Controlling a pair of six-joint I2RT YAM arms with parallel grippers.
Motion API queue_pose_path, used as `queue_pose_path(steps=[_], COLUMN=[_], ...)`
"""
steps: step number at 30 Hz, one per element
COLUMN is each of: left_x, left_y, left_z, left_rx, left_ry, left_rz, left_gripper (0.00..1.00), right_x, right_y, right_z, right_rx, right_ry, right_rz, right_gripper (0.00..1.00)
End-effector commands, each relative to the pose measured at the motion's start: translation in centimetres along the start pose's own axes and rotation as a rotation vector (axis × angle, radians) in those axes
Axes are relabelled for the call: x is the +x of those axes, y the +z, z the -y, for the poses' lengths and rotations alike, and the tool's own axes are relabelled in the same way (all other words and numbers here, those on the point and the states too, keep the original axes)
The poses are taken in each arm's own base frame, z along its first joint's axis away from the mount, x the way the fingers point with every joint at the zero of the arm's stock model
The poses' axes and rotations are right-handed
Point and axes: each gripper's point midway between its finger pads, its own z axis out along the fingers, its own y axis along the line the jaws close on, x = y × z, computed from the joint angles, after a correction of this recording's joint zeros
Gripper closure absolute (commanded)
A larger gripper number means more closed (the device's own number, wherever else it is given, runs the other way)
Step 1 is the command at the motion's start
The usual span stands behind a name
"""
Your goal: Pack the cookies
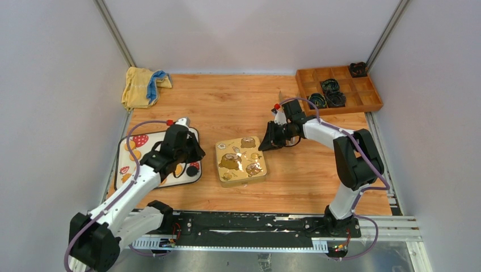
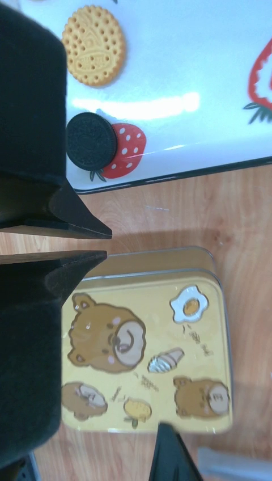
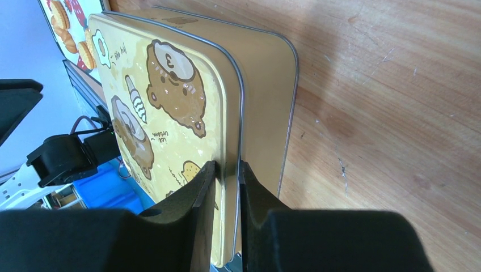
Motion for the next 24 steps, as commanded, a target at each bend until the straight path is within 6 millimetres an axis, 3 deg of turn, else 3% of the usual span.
queue_pose_path(steps=[1,7,14,24], left_x=[0.1,1.1,1.8,2.9], left_y=[-0.6,0.6,0.6,1.4], left_z=[2.1,4.2,6.5,5.8], left_rx=[0.125,0.218,0.239,0.030], left_ry=[0.003,-0.002,0.047,0.208], left_rz=[0.007,-0.046,-0.082,-0.154], left_gripper=[0.80,0.80,0.80,0.80], right_x=[2.1,1.9,1.9,2.1], right_y=[-0.1,0.0,0.4,0.7], right_z=[0.9,0.8,0.9,1.0], right_rx=[0.057,0.054,0.045,0.036], right_ry=[-0.011,-0.013,-0.007,-0.007], right_rz=[-0.058,-0.059,-0.068,-0.070], right_gripper=[0.85,0.85,0.86,0.86])
